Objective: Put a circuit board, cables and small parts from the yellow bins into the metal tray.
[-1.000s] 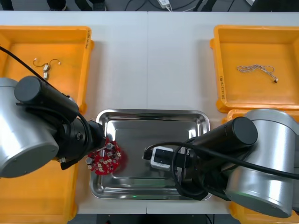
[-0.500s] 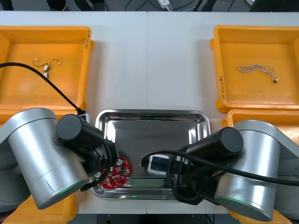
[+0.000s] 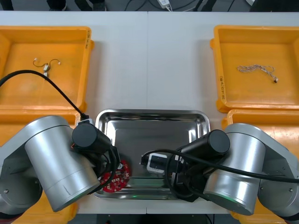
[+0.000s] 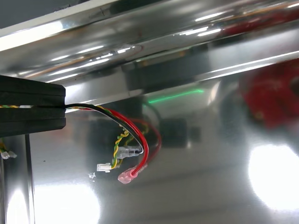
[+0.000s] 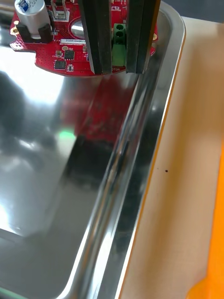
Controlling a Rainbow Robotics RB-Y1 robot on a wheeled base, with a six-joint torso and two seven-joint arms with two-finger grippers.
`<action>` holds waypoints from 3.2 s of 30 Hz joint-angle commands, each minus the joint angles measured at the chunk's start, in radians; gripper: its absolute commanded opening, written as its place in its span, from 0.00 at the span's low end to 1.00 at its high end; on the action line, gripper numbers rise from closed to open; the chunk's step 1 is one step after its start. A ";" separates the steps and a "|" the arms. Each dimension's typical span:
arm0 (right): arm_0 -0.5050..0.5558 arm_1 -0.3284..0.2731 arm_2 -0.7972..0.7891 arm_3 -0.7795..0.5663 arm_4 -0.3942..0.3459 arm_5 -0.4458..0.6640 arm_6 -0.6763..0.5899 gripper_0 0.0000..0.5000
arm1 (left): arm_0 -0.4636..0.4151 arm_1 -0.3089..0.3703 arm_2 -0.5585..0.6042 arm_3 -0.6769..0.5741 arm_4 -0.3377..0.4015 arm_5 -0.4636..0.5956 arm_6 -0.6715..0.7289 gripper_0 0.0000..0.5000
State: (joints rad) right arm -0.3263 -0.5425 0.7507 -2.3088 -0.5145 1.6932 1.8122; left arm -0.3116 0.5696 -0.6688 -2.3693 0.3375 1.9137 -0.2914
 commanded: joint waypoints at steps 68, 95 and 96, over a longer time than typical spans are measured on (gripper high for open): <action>-0.056 0.029 -0.249 -0.086 -0.111 0.227 -0.025 1.00 | -0.034 -0.086 0.021 -0.027 -0.078 0.006 -0.083 0.60; -0.263 -0.096 -0.826 -0.034 -0.569 0.227 -0.283 1.00 | -0.434 0.184 0.233 0.220 0.334 0.006 -0.061 0.86; -0.267 -0.108 -0.844 -0.029 -0.565 0.227 -0.303 1.00 | -0.460 0.200 0.235 0.262 0.353 0.006 -0.063 0.91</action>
State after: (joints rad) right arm -0.5409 -0.5921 -0.0141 -2.3449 -1.0709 1.9161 1.5536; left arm -0.6637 0.6883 -0.4592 -2.1806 0.6467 1.9139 -0.2966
